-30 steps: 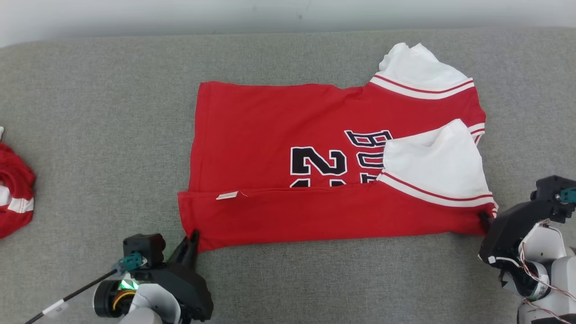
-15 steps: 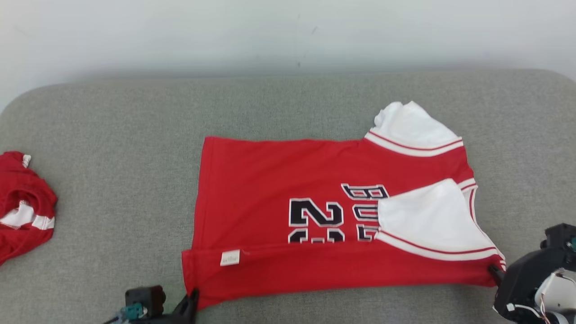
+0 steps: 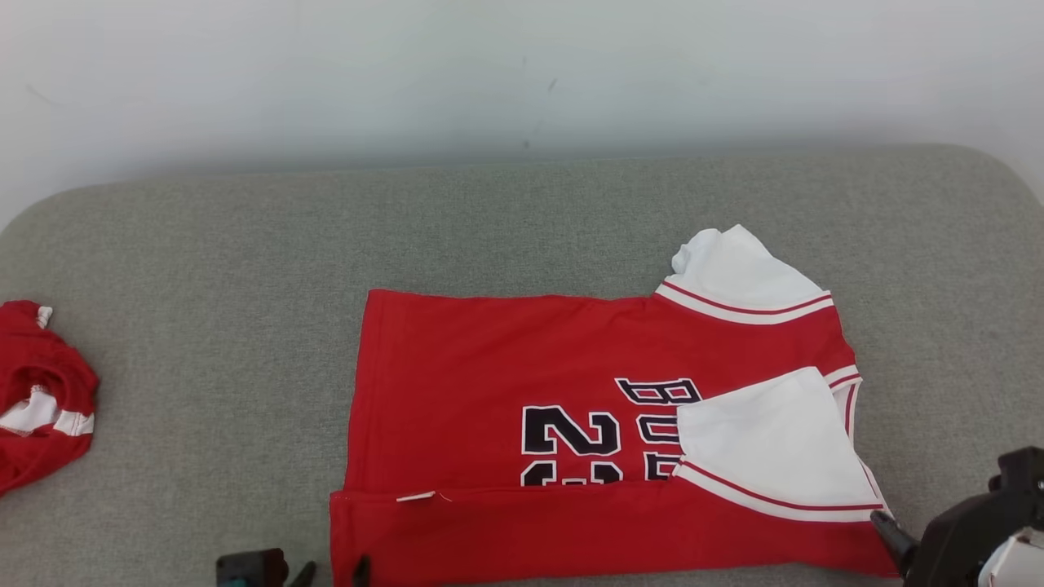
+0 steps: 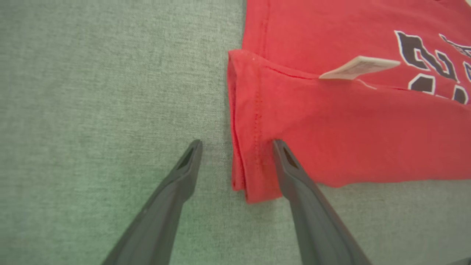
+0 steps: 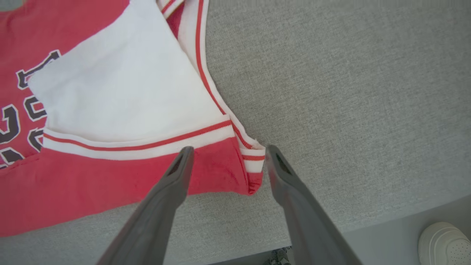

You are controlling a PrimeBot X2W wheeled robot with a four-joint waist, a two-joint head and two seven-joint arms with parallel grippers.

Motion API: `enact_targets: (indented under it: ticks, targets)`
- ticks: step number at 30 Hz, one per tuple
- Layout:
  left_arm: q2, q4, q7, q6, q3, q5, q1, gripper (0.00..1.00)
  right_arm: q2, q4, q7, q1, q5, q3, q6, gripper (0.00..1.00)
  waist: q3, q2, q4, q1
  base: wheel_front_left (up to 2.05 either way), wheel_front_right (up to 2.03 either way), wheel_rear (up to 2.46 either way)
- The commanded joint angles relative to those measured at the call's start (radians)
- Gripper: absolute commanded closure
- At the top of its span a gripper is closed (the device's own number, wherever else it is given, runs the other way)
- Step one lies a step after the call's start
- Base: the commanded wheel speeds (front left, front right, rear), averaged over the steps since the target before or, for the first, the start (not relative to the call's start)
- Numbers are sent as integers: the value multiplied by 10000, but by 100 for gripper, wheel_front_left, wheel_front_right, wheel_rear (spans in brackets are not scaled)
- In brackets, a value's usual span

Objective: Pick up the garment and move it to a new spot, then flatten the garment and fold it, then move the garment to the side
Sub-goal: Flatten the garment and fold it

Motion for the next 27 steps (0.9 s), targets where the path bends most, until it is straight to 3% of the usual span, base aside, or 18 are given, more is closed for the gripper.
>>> enact_targets:
  ticks: [1,8,12,19,27]
  targets:
    - [163,-16,33,97,121,-70,29,0,-6,-90,-169,-230,63,75,4,0,43,0,-47,1,0,0,0]
    - [733,-529,453,509,566,-18,-740,0,-172,-532,119,-1549,-313,390,4,0,349,0,-186,1,0,0,0]
    - [950,-910,835,457,786,-28,-1685,0,-437,-359,350,-2689,-142,648,4,0,766,0,-227,1,0,0,0]
    - [870,-580,2066,-85,846,-300,-4148,0,-848,910,311,-5175,-240,1224,4,0,1890,0,-258,1,0,0,0]
    - [371,1098,2854,-866,394,-167,-6445,0,-1078,3192,-417,-7598,-550,1943,4,0,2706,0,-400,1,0,0,0]
